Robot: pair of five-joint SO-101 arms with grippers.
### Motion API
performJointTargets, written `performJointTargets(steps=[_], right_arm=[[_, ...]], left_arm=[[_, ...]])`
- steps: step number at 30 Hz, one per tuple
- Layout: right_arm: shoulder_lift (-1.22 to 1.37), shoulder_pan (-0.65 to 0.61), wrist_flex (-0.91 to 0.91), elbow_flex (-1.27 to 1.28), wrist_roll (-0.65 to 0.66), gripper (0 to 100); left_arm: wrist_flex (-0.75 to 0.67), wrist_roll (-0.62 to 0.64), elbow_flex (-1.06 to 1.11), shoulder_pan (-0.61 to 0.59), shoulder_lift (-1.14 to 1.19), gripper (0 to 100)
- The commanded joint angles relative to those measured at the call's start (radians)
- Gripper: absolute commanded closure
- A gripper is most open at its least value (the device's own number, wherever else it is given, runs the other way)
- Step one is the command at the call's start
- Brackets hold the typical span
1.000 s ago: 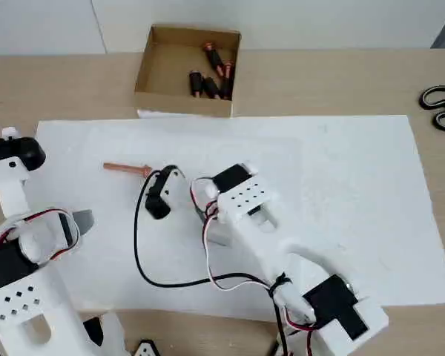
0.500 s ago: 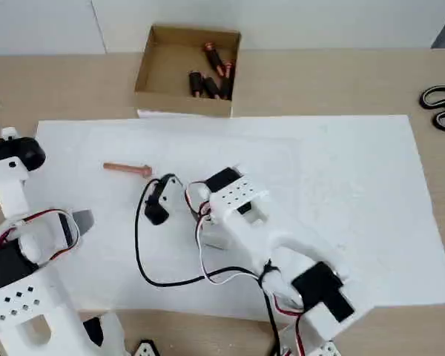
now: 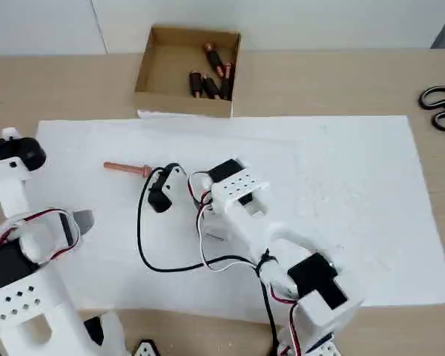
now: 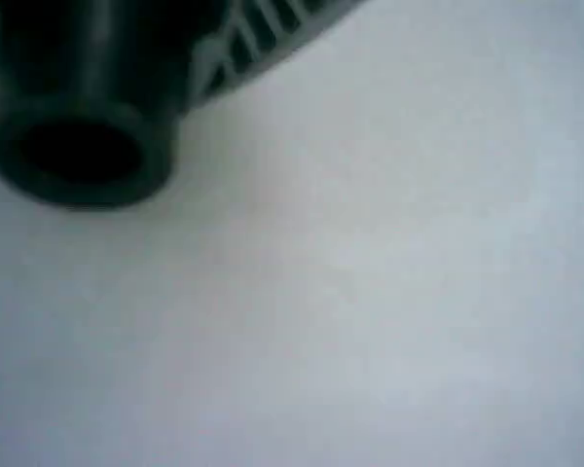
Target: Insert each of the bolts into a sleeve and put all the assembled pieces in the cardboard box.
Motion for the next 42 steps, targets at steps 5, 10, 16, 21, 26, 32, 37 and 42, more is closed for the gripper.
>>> performJointTargets(steps=[5, 10, 16, 21, 26, 32, 37, 42], right_arm=[[-0.001, 0.147, 0.231, -0.227, -0.014, 99.2], [-0.001, 0.249, 0.349, -0.419, -0.140, 99.2], [-0.001, 0.314, 0.369, -0.476, -0.276, 99.2], [-0.001, 0.338, 0.409, -0.477, -0.305, 99.2], [-0.039, 0.346, 0.444, -0.477, -0.301, 99.2], [-0.236, 0.348, 0.453, -0.454, -0.301, 99.5], [-0.403, 0.367, 0.452, -0.381, -0.299, 99.5], [-0.498, 0.464, 0.452, -0.350, -0.304, 99.5]], left_arm=[[0.005, -0.005, -0.042, -0.002, -0.012, 72], [0.000, -0.006, -0.042, 0.000, -0.011, 72], [-0.025, -0.290, -0.039, 0.043, -0.003, 72], [-0.120, -0.463, -0.024, 0.141, -0.002, 72], [-0.353, -0.539, 0.104, 0.190, -0.002, 72], [-0.571, -0.747, 0.277, 0.201, 0.000, 72], [-0.695, -0.827, 0.335, 0.203, 0.058, 72], [-0.678, -0.812, 0.176, 0.196, 0.292, 72]])
